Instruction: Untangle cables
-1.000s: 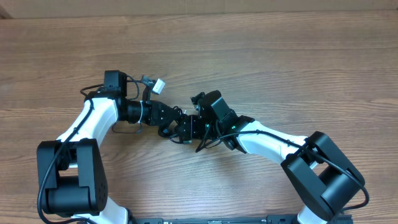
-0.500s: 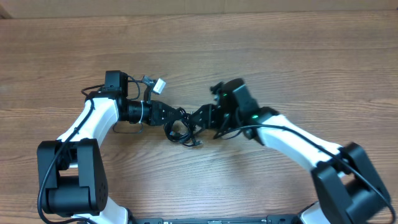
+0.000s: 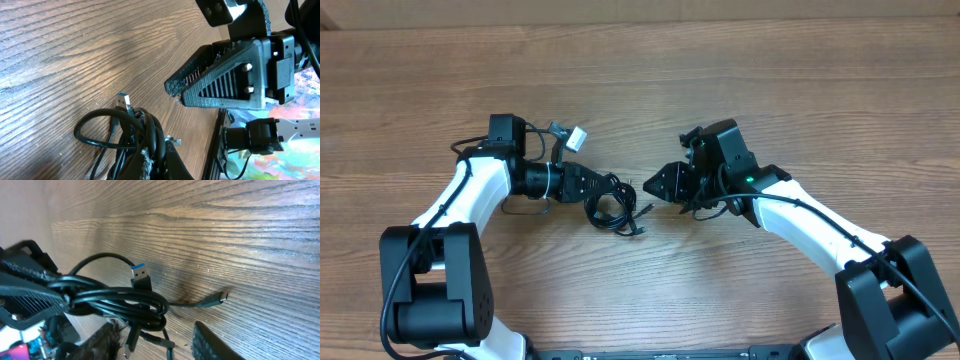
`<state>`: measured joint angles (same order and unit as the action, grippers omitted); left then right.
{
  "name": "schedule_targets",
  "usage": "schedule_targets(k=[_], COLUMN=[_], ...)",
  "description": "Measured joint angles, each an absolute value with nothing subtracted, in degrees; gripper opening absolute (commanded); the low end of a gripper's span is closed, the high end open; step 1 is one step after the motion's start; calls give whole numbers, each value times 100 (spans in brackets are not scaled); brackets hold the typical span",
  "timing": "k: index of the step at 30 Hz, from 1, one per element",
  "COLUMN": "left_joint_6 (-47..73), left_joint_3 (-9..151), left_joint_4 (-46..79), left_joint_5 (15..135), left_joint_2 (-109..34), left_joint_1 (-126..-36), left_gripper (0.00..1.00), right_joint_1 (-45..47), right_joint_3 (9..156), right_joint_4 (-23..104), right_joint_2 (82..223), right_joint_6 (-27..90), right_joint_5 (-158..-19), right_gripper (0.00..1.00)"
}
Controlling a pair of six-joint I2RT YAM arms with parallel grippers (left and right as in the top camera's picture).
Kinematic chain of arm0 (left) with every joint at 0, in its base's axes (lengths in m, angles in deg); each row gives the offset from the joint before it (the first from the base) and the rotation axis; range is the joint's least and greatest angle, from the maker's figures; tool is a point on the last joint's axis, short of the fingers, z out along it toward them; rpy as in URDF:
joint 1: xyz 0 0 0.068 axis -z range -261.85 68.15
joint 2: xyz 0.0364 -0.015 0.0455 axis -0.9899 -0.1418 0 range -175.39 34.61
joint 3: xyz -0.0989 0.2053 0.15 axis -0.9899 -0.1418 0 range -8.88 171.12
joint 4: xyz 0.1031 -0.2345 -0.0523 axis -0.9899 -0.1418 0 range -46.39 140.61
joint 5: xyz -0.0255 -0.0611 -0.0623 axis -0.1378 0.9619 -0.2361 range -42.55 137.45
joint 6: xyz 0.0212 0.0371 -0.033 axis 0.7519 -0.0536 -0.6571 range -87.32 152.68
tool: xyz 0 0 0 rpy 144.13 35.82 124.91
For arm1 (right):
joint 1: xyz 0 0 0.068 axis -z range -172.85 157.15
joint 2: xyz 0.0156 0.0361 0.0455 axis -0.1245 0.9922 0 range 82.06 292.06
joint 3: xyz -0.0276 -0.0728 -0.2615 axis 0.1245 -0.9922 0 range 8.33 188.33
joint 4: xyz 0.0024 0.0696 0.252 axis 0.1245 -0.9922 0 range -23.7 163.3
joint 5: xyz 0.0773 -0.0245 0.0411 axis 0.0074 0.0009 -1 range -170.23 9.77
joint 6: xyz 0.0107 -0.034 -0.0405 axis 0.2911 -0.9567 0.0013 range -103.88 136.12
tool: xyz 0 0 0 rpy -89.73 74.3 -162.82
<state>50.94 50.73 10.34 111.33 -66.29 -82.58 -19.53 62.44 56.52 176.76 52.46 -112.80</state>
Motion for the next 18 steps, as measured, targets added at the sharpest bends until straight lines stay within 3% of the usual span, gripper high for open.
schedule_targets(k=[2,4,18], left_joint_6=[5094,5094,4147], left_joint_3=[5071,5071,5071], left_joint_4=[1036,1036,1406], left_joint_5=[11133,11133,10716], left_joint_2=[-6629,-6629,-6629], left_joint_1=[-8258,-8258,-8258], left_gripper=[4,4,4], right_joint_1=[-1964,-2001,-2617], right_joint_3=[6244,6244,6244], right_joint_4=[5554,5440,4774], right_joint_2=[17676,17676,17676], right_joint_6=[5217,5211,5265], right_joint_5=[-11278,-11272,-11014], right_gripper=[26,23,29])
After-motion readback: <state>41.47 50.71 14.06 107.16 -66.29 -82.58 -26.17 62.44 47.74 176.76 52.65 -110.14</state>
